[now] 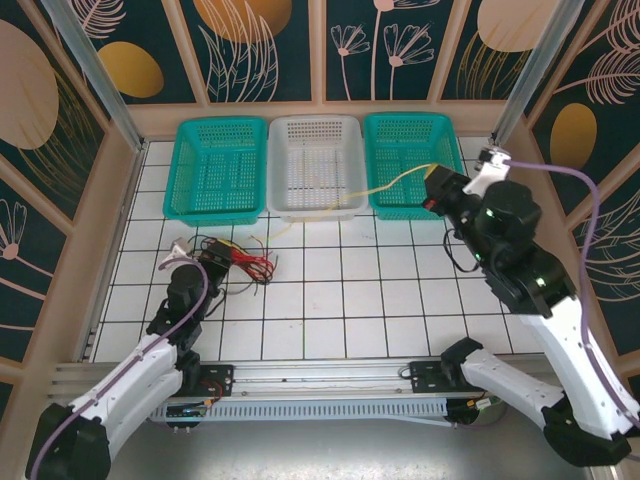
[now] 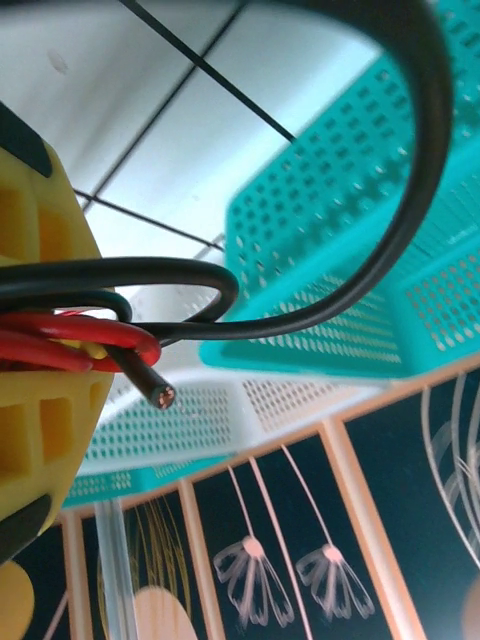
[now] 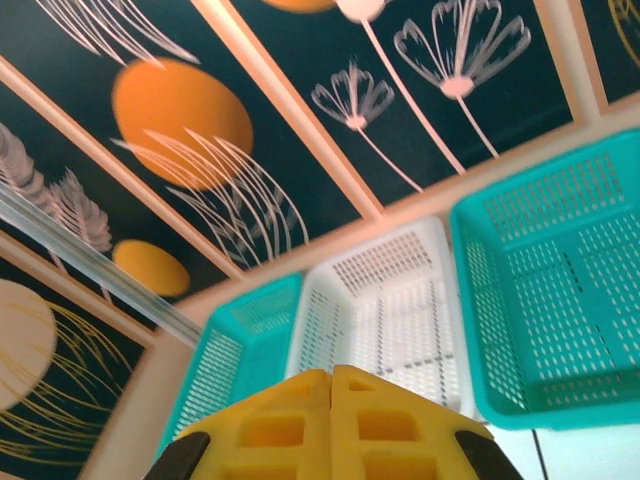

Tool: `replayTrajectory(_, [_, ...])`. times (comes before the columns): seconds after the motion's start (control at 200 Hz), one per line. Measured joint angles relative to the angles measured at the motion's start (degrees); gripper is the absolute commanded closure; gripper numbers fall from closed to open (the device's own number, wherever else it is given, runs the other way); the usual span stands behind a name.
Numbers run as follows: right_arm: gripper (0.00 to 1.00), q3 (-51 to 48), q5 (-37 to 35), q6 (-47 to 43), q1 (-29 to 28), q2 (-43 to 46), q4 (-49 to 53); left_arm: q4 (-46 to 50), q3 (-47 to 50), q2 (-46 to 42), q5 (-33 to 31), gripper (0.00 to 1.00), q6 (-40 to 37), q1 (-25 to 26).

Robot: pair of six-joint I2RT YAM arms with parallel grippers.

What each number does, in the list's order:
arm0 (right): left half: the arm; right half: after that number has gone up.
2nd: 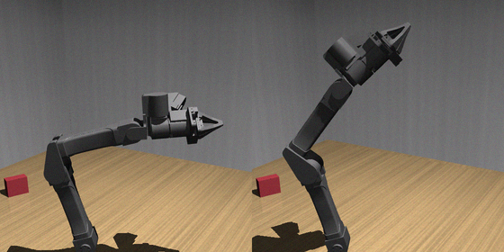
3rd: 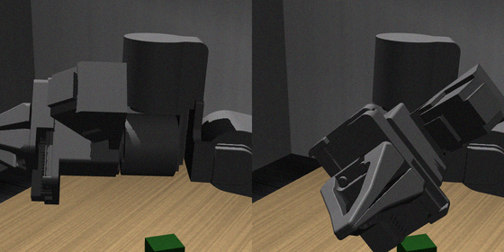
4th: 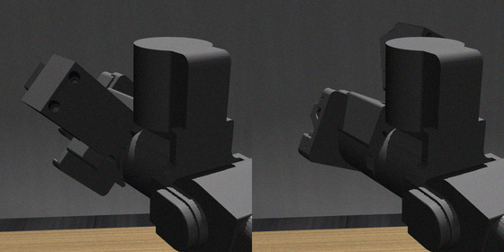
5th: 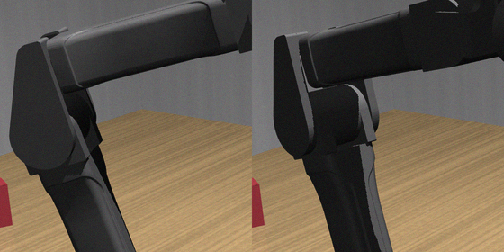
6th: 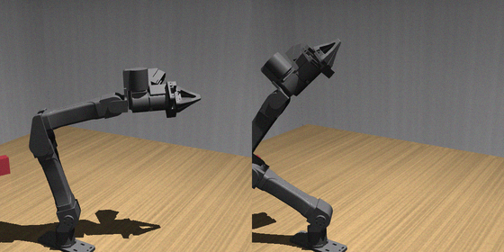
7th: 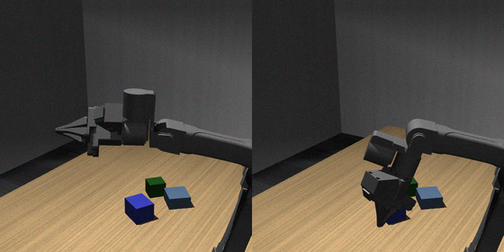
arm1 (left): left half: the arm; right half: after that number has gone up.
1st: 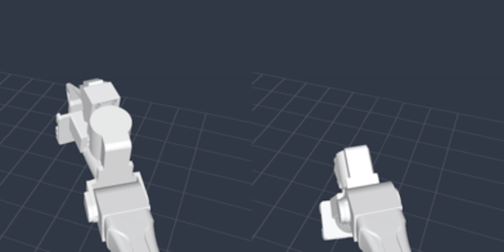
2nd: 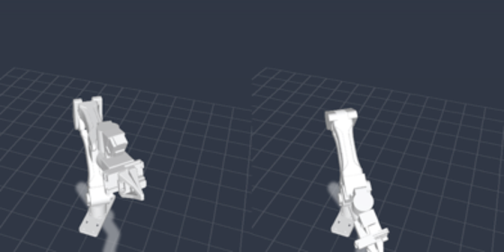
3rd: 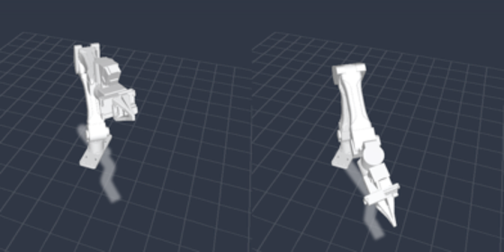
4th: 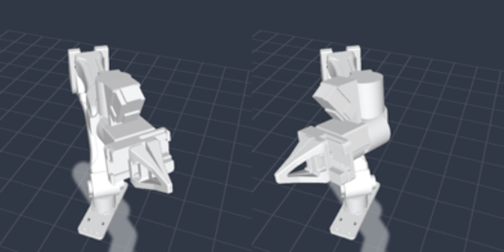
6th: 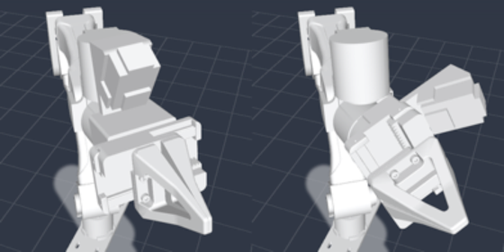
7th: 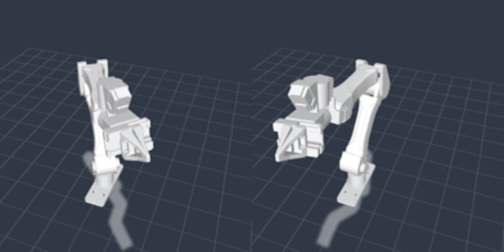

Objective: Untangle the cables

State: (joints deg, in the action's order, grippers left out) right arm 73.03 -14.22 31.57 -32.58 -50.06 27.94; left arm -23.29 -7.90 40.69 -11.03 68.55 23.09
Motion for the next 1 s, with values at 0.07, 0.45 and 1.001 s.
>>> replayTrajectory(0.07, [1.0, 0.0, 0.42, -0.28, 0.37, -2.91, 0.13, -0.11, 0.2, 2.29, -0.44, 1.0, 0.37, 2.25])
replayTrajectory(0.45, [1.0, 3.02, 7.48, -1.49, 0.44, -6.88, -3.06, -3.69, 1.33, 12.22, 1.7, 0.33, 4.13, 6.56])
replayTrajectory(1.001, [1.0, 17.99, 13.62, -6.64, -1.07, -13.27, -5.64, 11.37, -4.07, 4.26, 4.92, 0.01, 1.68, 6.56])
